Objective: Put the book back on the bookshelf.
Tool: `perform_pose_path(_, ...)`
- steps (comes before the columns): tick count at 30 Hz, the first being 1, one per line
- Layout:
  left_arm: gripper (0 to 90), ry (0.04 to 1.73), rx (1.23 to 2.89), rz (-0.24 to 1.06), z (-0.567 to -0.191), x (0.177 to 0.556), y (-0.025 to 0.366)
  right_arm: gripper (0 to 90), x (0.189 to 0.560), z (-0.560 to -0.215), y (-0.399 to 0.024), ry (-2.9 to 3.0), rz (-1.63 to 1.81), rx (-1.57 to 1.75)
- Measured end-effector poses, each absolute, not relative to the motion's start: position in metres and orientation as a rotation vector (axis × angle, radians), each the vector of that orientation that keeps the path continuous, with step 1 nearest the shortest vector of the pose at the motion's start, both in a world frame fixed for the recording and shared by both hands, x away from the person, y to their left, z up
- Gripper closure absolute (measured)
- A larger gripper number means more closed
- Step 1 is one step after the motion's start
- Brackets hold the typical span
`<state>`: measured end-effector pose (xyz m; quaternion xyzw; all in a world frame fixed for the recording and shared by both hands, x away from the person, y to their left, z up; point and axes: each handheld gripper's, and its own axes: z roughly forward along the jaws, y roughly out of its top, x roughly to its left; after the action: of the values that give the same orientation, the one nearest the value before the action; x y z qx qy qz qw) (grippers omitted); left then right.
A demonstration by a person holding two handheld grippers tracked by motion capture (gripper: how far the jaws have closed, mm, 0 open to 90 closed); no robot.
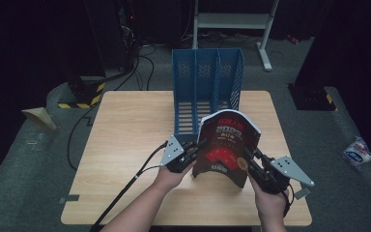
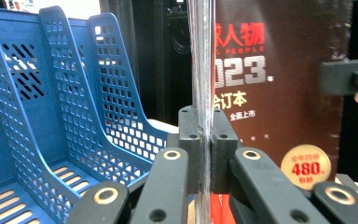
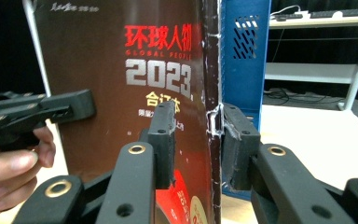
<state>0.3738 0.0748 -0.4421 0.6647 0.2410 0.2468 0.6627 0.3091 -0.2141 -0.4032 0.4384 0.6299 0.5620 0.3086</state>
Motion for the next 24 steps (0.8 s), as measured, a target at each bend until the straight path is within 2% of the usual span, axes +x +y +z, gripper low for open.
perform_pose_path(11,86.7,0.459,1.495,0.545,-0.447,0.363,0.085,66.1,0.313,-0.401,-0.224,1.635,1.523,1.180)
perform_pose_path(18,86.7,0.462,1.499,0.541,-0.446,0.362,0.085,64.1,0.325,-0.380,-0.230,1.639,1.534,1.145)
perform_pose_path(24,86.6,0.483,1.495,0.537,-0.447,0.364,0.085,72.4,0.324,-0.376,-0.228,1.676,1.519,1.110)
